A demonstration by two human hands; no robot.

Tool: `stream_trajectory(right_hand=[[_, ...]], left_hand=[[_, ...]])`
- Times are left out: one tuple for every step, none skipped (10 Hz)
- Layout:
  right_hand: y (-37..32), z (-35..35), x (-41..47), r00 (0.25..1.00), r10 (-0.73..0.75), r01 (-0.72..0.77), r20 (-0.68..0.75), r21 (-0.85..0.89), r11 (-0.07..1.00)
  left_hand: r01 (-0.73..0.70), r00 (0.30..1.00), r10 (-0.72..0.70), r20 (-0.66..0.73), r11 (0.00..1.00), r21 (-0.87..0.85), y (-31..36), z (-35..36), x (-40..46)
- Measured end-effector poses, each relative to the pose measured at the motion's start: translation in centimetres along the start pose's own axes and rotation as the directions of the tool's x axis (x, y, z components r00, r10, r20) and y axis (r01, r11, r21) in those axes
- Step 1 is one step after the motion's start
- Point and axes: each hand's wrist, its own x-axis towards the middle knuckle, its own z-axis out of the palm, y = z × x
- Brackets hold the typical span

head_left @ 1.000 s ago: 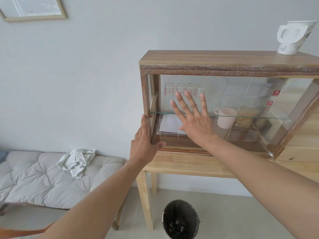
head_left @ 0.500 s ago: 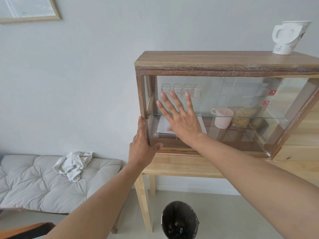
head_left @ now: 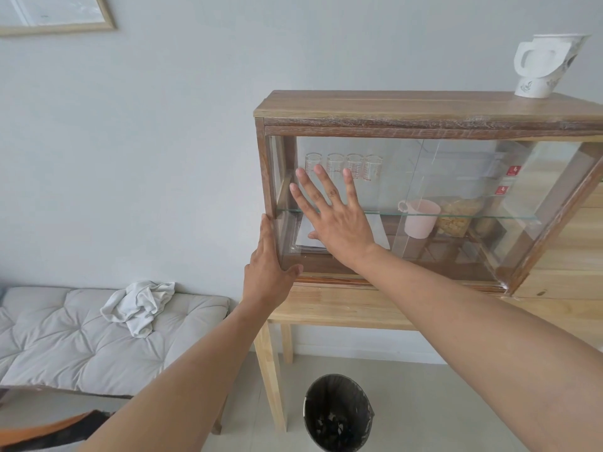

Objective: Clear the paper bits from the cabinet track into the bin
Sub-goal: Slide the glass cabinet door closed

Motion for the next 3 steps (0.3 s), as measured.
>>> stream_trajectory(right_hand=[[0.6,-1.1,-0.4,1.000,-0.031,0.031,0.002,0.034,0.999],[1.9,-2.7,-1.1,0.999,-0.049,0.049,-0.006,0.079,0.996],[3.6,-4.7,-2.9,0.999,-0.036,0.030,0.027,0.179,0.983]], left_hand=[[0.046,0.999,-0.048,0.024,0.994,0.097,1.2,-0.4,-0.3],[0.104,0.992,-0.116,0.049,0.973,0.207,2.9,-0.9,-0.8],[0.078,0.992,-0.103,0.076,0.958,0.276,4.9,-2.2,-1.1]])
